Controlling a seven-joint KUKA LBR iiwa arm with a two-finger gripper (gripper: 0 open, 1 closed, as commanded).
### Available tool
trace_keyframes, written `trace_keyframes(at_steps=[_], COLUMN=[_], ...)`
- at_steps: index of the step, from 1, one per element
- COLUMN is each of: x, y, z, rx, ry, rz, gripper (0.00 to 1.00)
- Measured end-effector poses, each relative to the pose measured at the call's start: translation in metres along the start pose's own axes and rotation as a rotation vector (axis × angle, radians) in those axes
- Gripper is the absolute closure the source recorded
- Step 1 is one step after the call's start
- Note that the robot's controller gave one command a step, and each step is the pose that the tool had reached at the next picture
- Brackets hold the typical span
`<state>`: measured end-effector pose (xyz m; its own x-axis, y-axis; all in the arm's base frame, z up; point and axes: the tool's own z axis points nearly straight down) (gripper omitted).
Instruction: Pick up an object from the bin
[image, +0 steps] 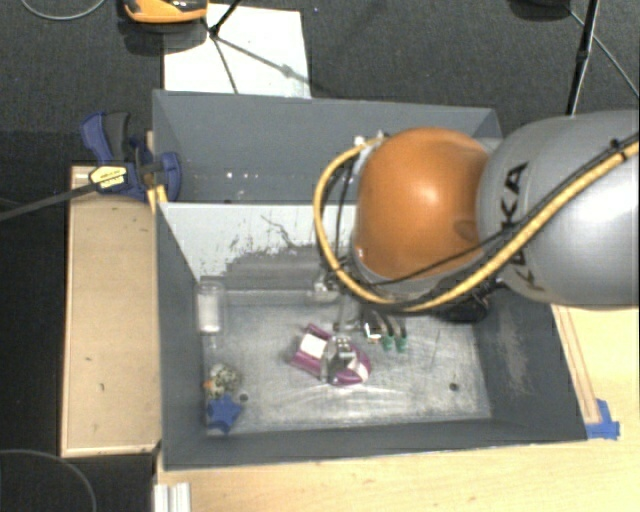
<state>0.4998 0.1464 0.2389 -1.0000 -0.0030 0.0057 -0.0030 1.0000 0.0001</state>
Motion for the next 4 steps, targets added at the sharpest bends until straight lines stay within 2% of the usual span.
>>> trace_keyframes(at_steps=[1,2,3,4], x=[-0.025,-0.013,-0.001,0.004], y=[-0.070,-0.051,-0.048,-0.044], z=[0.081,0.124,0.110,0.161], rx=[0.002,-0.001,-0.001,-0.012], ry=[-0.002,-0.003,-0.002,-0.046], rz=[0.178,0.283,0.336,0.442], gripper=[0.00,0.00,0.00,0.00])
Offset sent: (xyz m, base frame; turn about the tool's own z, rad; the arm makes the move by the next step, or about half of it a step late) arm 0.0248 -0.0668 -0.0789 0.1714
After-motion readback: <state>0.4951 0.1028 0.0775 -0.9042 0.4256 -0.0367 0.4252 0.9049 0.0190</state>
